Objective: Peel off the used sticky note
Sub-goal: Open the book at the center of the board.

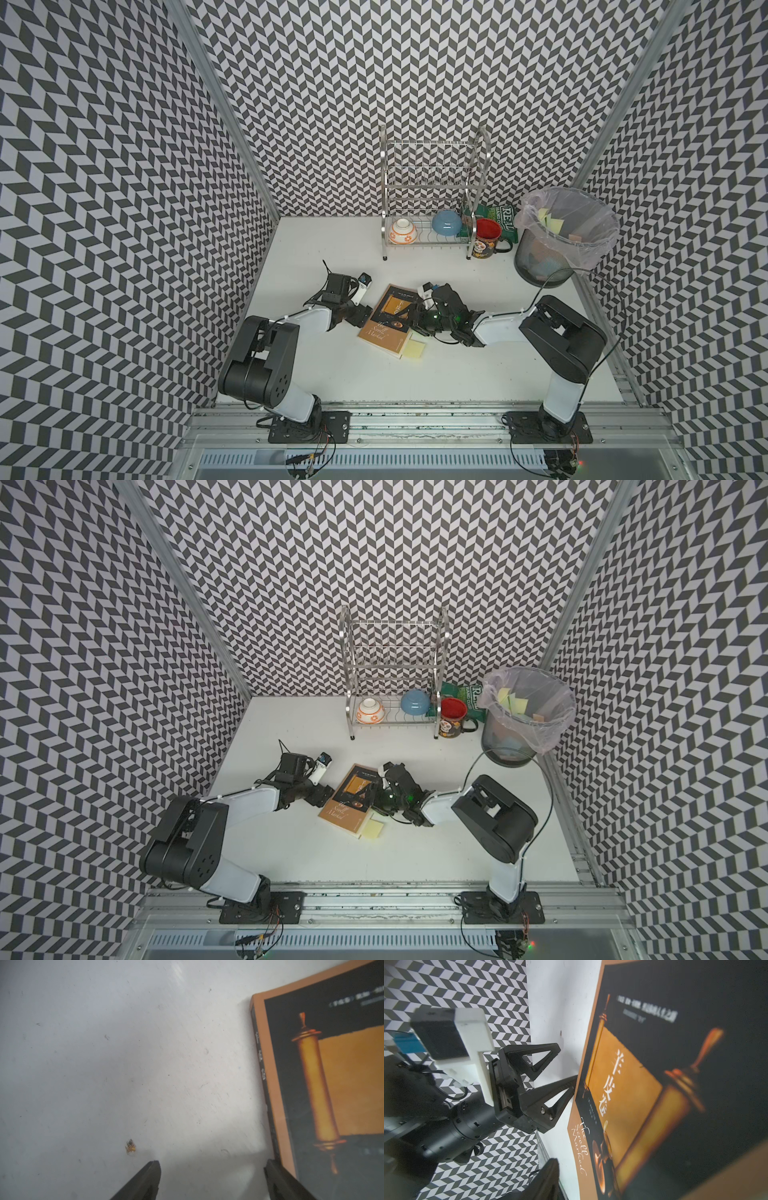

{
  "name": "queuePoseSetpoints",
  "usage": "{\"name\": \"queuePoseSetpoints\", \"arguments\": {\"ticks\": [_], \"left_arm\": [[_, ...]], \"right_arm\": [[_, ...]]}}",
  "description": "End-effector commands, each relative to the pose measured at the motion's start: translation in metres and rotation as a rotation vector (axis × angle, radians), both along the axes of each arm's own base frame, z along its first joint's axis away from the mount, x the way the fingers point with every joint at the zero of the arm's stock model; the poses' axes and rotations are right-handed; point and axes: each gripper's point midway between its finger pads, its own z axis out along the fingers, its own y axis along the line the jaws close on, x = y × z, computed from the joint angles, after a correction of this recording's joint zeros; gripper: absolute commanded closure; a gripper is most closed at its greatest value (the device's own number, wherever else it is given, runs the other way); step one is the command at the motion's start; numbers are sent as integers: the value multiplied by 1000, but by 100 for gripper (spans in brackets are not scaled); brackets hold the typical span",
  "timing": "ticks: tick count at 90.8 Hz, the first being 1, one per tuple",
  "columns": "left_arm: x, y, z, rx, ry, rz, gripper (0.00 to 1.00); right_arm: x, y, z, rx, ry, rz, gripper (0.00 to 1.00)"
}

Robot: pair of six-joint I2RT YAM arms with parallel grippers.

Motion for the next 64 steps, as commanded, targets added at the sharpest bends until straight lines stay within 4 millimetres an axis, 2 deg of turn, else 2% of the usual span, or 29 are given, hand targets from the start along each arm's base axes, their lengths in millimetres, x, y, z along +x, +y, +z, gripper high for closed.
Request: {"name": "queuePoseSetpoints", "arguments": {"ticks": [1,11,18,23,31,45,64], "left_arm": [[-11,0,21,35,-26,-71,13],[-24,-8,59,16,-81,-161,8],[-45,-19,84,-27,-108,-265,6],[-63,-27,93,-48,-110,-341,4],[-92,-35,96,-50,-111,-442,3],[-128,-49,81,0,-132,-540,1],[-132,-64,90,16,-199,-610,0]], "right_arm": [[12,13,35,82,-73,7,51],[15,13,47,73,-88,0,60],[17,14,55,76,-100,-2,71],[20,17,58,76,-103,-1,79],[23,22,61,77,-102,6,86],[28,30,62,90,-84,10,88],[31,33,67,106,-77,3,89]]}}
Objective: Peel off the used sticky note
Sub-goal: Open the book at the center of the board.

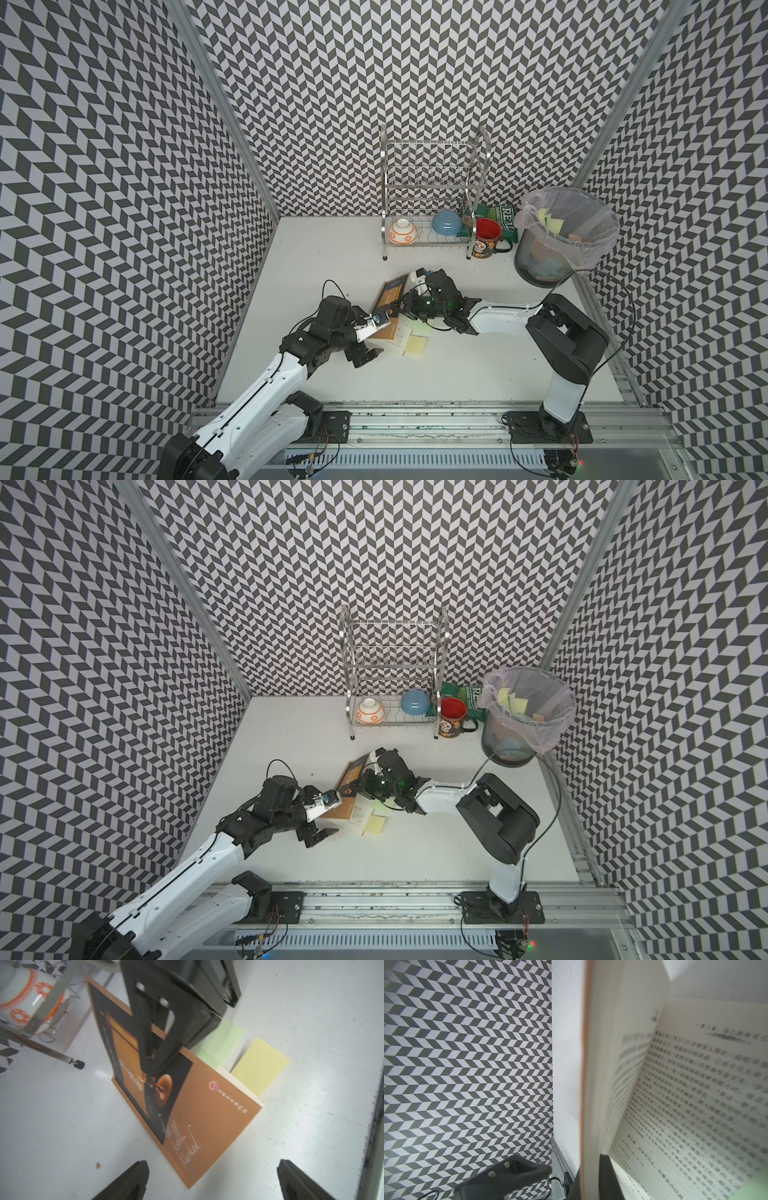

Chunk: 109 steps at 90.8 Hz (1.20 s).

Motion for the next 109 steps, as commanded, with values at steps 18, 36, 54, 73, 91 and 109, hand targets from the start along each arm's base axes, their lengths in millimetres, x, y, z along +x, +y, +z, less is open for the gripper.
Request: {"name": "queuePoseSetpoints", "arguments": {"ticks": [18,36,54,73,91,109], "left_arm": [[17,-13,-14,90,-128,9,1],[32,-17,-24,82,-232,70,4],[48,-13,-19,87,-321,164,17],[47,-14,-12,50,-330,182,55],[41,-13,-11,28,-320,180,86],[37,-12,-19,24,-292,180,93]], "right_arm": [[9,13,27,82,-37,3,89],[9,14,26,89,-23,6,89],[9,14,27,94,-22,6,89],[9,13,26,89,-23,3,88],[14,6,23,6,-58,-14,61],[23,-13,27,-50,-98,-35,45]]}}
